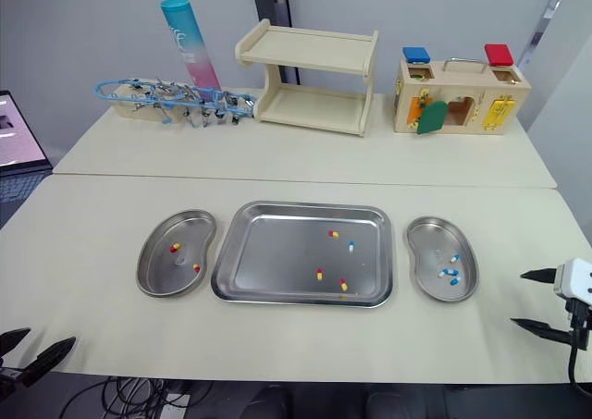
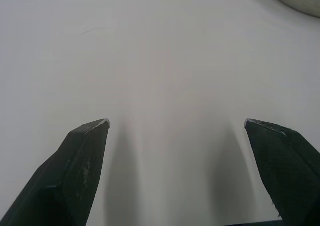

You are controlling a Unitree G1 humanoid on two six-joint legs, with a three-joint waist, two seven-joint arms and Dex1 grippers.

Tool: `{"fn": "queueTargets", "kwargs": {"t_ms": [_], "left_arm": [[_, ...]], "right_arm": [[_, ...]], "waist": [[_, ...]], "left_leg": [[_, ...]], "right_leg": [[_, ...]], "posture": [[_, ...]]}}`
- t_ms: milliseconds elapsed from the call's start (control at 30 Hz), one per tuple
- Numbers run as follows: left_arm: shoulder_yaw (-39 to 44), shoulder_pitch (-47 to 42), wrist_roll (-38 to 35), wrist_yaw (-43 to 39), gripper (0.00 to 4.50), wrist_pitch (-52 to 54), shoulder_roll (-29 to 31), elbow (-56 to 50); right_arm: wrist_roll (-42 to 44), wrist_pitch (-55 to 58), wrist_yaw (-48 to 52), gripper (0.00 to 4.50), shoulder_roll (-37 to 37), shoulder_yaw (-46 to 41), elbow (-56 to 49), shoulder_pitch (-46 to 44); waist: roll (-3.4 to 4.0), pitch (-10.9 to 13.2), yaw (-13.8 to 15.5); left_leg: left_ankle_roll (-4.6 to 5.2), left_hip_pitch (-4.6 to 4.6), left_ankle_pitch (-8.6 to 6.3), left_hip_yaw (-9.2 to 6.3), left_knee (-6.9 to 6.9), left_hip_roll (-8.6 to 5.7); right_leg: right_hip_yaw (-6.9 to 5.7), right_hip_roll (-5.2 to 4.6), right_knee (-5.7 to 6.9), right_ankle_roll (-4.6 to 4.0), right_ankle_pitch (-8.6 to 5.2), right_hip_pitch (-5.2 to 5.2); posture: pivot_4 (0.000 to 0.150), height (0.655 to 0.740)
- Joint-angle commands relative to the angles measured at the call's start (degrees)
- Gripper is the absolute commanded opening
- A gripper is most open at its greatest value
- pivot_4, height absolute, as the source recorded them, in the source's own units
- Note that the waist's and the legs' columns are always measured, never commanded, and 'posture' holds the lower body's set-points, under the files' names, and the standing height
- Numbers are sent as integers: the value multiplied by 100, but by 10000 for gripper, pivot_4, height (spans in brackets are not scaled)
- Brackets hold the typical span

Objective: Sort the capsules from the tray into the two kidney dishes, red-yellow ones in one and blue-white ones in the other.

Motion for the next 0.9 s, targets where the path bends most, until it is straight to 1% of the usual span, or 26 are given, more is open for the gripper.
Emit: {"fn": "queueTargets", "kwargs": {"t_ms": [33,367,433,567,700,833,900], "left_arm": [[175,30,-100,27,45000,68,-15,-293],[157,99,-132,42,45000,362,-193,-869],[195,106,-144,-3,45000,381,-175,-954],[160,152,-176,-143,45000,429,-118,-1200],[-3,90,-143,-197,45000,435,-139,-1491],[-199,-115,-159,-220,45000,418,-140,-1972],[-353,-175,-140,-347,45000,369,-78,-2266]], "right_arm": [[81,-46,20,44682,-50,-67,-94,4],[154,-31,15,44682,-25,-43,-144,-49],[252,45,-14,44682,24,-5,-307,-127],[622,345,-58,44682,215,86,-1078,-134],[1037,779,-308,44682,589,307,-2221,6],[1112,1065,-965,44682,1234,802,-3236,154],[1013,1125,-1231,44682,1496,1039,-3539,260]], "waist": [[0,0,-1],[0,0,-1],[0,0,0],[1,0,-5],[0,0,6],[-5,-3,18],[-8,-5,23]], "left_leg": [[0,0,0,0,0,0],[0,0,0,0,0,0],[0,0,0,0,1,0],[0,1,0,-1,0,2],[0,0,0,-3,1,2],[-1,-2,0,-5,2,2],[-2,-4,0,-7,3,1]], "right_leg": [[0,0,0,0,0,0],[0,0,0,0,0,1],[0,0,0,0,0,1],[0,1,2,0,0,1],[-1,1,3,0,0,2],[-3,0,2,1,1,4],[-5,0,2,1,1,4]], "posture": [[1500,7400],[1500,7400],[1500,7400],[1500,7400],[1500,7400],[1500,7400],[1500,7400]]}}
